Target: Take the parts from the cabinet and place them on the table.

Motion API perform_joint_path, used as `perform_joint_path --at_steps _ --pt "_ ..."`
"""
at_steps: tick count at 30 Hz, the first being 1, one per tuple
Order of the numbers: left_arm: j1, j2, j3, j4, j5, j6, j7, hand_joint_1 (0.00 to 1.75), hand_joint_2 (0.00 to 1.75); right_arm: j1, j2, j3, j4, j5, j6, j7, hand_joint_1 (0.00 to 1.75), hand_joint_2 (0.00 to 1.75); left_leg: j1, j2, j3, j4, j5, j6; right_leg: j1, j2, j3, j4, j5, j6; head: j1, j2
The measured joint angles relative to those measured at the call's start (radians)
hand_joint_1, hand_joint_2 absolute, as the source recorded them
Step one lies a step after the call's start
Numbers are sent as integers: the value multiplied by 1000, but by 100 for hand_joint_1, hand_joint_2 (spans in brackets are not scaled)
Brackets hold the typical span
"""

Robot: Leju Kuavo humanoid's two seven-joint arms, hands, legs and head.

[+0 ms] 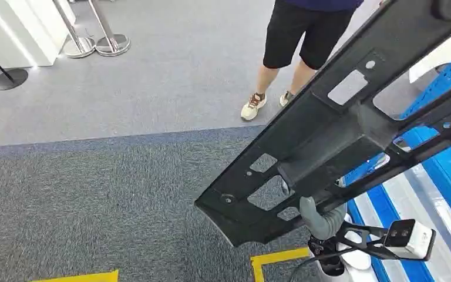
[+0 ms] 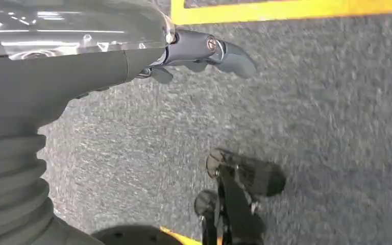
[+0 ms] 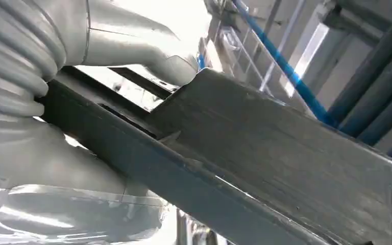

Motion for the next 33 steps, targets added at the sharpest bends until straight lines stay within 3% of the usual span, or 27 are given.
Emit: perform_joint_path --at_steps 2,3,4,5,6,7,8,10,12,13,14,15,17,18,19,20,21,22,23,24,27,28,29,30,31,32,33 --pt "-5 0 0 0 -2 0 1 0 175 6 0 0 1 5 1 0 175 175 -1 -23 -1 0 0 2 -1 22 -84 164 -62 2 0 0" --pt "-7 0 0 0 -2 0 2 0 175 9 0 0 2 6 2 1 175 175 -1 -36 -1 2 -1 2 -2 23 -108 204 -65 3 0 0" --pt "-6 0 0 0 -1 0 3 0 175 9 0 0 2 9 3 0 175 175 -1 -50 -1 5 -2 1 -4 24 -109 192 -40 4 0 0" --pt "-6 -1 0 0 -1 0 6 0 175 8 1 0 1 10 7 0 175 175 0 -65 0 8 -4 -2 -7 25 -85 131 3 3 0 0" --pt "-6 -2 0 0 -1 0 8 0 175 8 2 0 1 13 9 0 175 175 2 -79 1 13 -6 -4 -10 30 -45 45 52 3 0 0" --pt "-7 -2 0 0 0 0 9 0 175 7 2 0 1 15 10 0 175 175 3 -91 1 19 -10 -8 -15 50 -6 -42 93 5 0 0" --pt "-7 -3 0 0 0 0 10 0 175 5 2 1 2 15 10 0 175 175 3 -101 -5 26 -14 -13 -21 99 15 -88 90 4 0 0" --pt "-8 -4 0 0 1 2 11 0 175 5 2 1 1 20 3 1 175 175 3 -120 -18 33 -15 -25 -16 88 13 -95 87 -4 0 0" --pt "0 -6 0 0 1 4 12 0 175 2 3 3 4 24 -10 2 175 175 9 -139 -19 24 -11 -41 -11 72 17 -100 90 -19 0 0" --pt "1 -7 1 0 1 4 13 0 175 -1 4 4 7 24 -17 1 175 175 10 -123 -19 31 -15 -43 -18 58 22 -111 96 -29 0 0" --pt "2 -10 1 0 1 4 13 0 175 -3 4 4 10 22 -26 2 175 175 5 -61 -31 58 -35 -47 -15 47 27 -116 96 -35 0 0" --pt "-1 -11 1 0 1 4 13 0 175 -4 4 4 13 17 -31 2 175 175 7 -31 -63 121 -72 -50 -13 34 28 -116 95 -39 0 0" --pt "-7 -12 1 0 0 3 13 0 175 -9 4 4 25 11 -45 4 175 175 12 -15 -144 281 -144 -56 -6 6 27 -116 92 -43 0 0" --pt "-7 -13 1 0 0 3 13 0 175 -13 4 4 32 9 -48 7 175 175 12 -14 -169 328 -154 -58 -4 -7 27 -116 90 -45 0 0" --pt "-5 -13 1 0 0 3 13 0 175 -17 4 4 39 8 -53 13 175 175 13 -13 -171 330 -142 -58 -3 -18 28 -116 89 -45 0 0" --pt "-2 -13 1 0 -1 3 13 0 175 -25 4 4 47 7 -65 22 175 175 12 -11 -148 285 -110 -57 -3 -29 29 -116 88 -45 0 0" --pt "-1 -13 1 0 -3 3 13 0 175 -37 4 4 56 2 -78 39 175 175 12 -5 -102 198 -63 -55 -2 -39 31 -116 86 -42 0 0" --pt "-2 -13 1 0 -3 2 13 0 175 -49 4 4 62 -2 -86 55 175 175 10 14 -51 105 -23 -50 -1 -48 35 -116 85 -40 0 0" --pt "-6 -13 1 0 -4 1 13 0 175 -62 4 4 70 -6 -94 70 175 175 3 69 -12 31 -15 -42 1 -57 39 -116 82 -37 0 0" --pt "-11 -13 1 0 -7 1 13 0 175 -73 3 3 78 -7 -95 78 175 175 -7 67 -11 23 -20 -32 7 -65 39 -114 80 -31 0 0" --pt "-10 -13 1 0 -9 0 13 0 175 -107 3 4 107 -8 -94 99 175 175 -12 33 -20 21 -18 -15 3 -94 45 -119 79 -17 0 0" --pt "-9 -13 1 0 -9 1 13 0 175 -118 3 4 112 -9 -94 103 175 175 -4 21 -4 7 -9 -7 7 -99 46 -118 73 -8 0 0" --pt "-7 -14 1 0 -9 0 13 0 175 -129 2 5 122 -13 -94 106 175 175 -1 12 -1 0 -5 -4 -2 -51 45 -98 58 -4 0 0" --pt "-9 -15 1 0 -9 0 14 0 175 -137 2 5 127 -19 -92 105 175 175 1 5 -2 0 -2 2 -3 -13 19 -44 23 -4 0 0" --pt "-13 -15 1 0 -8 0 14 0 175 -141 0 5 134 -23 -91 103 175 175 1 -5 -2 0 -2 4 -4 10 -18 33 -15 -4 0 0" --pt "-15 -16 1 0 -8 0 13 0 175 -141 -3 5 142 -26 -88 103 175 175 1 -18 -2 1 -2 5 -5 20 -61 121 -49 -1 0 0" --pt "-16 -16 1 0 -8 0 13 0 175 -141 -3 5 149 -27 -87 103 175 175 1 -33 -3 3 -2 5 -5 22 -98 187 -65 0 0 0"
